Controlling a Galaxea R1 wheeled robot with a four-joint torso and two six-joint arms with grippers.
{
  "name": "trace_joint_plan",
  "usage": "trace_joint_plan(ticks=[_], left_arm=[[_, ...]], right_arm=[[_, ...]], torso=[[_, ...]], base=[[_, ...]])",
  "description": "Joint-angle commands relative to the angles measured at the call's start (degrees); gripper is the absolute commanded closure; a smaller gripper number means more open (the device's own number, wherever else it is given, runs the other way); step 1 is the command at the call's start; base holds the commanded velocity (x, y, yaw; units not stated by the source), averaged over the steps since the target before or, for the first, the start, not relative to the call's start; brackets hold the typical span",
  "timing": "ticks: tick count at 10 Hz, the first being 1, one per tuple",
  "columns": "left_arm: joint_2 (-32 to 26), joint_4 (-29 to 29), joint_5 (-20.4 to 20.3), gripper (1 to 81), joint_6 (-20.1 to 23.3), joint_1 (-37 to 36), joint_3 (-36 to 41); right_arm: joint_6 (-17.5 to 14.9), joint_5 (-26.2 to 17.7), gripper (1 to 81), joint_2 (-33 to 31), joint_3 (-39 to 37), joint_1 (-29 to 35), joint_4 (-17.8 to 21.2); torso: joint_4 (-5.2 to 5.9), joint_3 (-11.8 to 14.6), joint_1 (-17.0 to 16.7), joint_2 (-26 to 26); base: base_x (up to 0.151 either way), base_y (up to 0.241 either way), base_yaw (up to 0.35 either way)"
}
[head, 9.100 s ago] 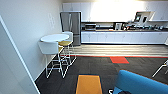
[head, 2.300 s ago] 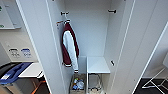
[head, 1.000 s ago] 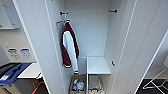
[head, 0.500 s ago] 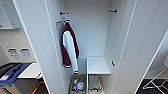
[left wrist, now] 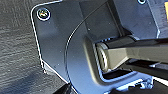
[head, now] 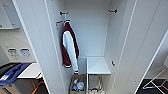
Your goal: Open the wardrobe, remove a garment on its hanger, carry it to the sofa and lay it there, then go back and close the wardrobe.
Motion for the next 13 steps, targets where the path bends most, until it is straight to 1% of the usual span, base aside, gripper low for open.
trace_joint_plan(ticks=[1,2,4,5,7,8,9,10,11,12,13], left_arm=[[-3.53,-0.89,2.71,1.0,1.95,-3.99,1.99],[-7.47,-0.89,0.79,1.0,1.95,-4.25,6.7],[-18.1,-0.98,-4.84,1.0,1.78,-4.34,20.15],[-23.73,-1.06,-7.39,1.0,1.25,-4.96,26.22],[-34.54,-1.76,-8.62,1.0,0.47,-7.07,35.71],[-39.2,-1.77,-10.38,1.0,-1.9,-7.86,39.85],[-43.17,-1.86,-12.4,1.0,-3.84,-8.74,43.11],[-46.42,-1.86,-13.55,1.0,-6.38,-10.05,45.14],[-49.93,-1.77,-13.64,1.0,-9.37,-11.54,47.16],[-53.01,-1.77,-13.65,1.0,-11.74,-13.56,48.83],[-55.3,-1.77,-13.64,1.0,-15.25,-15.59,49.19]], right_arm=[[-0.31,-2.53,1.0,-3.5,5.25,1.65,-1.88],[-0.14,-2.27,1.0,-8.06,10.94,2.7,-1.88],[0.21,-1.66,1.0,-17.9,22.37,5.43,-1.71],[0.47,0.27,1.0,-22.74,26.95,6.66,-1.62],[0.82,1.51,1.0,-31.27,34.42,9.38,-1.27],[0.83,2.9,1.0,-35.13,37.5,10.61,-0.75],[0.92,6.32,1.0,-38.57,39.96,11.49,-0.13],[2.74,8.45,1.0,-42.08,42.16,12.72,0.31],[5.73,10.03,1.0,-45.51,43.41,14.21,0.31],[8.72,10.65,1.0,-48.15,43.06,15.88,0.31],[11.45,10.65,1.0,-49.91,41.75,17.73,0.31]], torso=[[0.0,0.0,0.0,0.0],[0.0,0.0,0.0,0.0],[0.0,0.0,0.0,0.0],[0.0,0.0,0.0,0.0],[0.0,0.0,0.0,0.0],[0.0,-0.02,0.0,0.0],[0.0,-0.02,0.0,0.0],[0.0,-0.02,0.02,0.0],[0.0,-0.02,0.02,0.0],[0.0,-0.02,0.02,0.0],[0.0,-0.02,0.02,0.0]], base=[[0.0,0.0,0.0],[0.0,0.0,0.0],[0.0,0.0,0.0],[0.0,0.0,0.0],[0.0,0.0,0.0],[0.0,0.0,0.0],[0.0,0.0,0.0],[0.0,0.0,0.0],[0.0,0.0,0.0],[0.0,0.0,0.0],[0.0,0.0,0.0]])
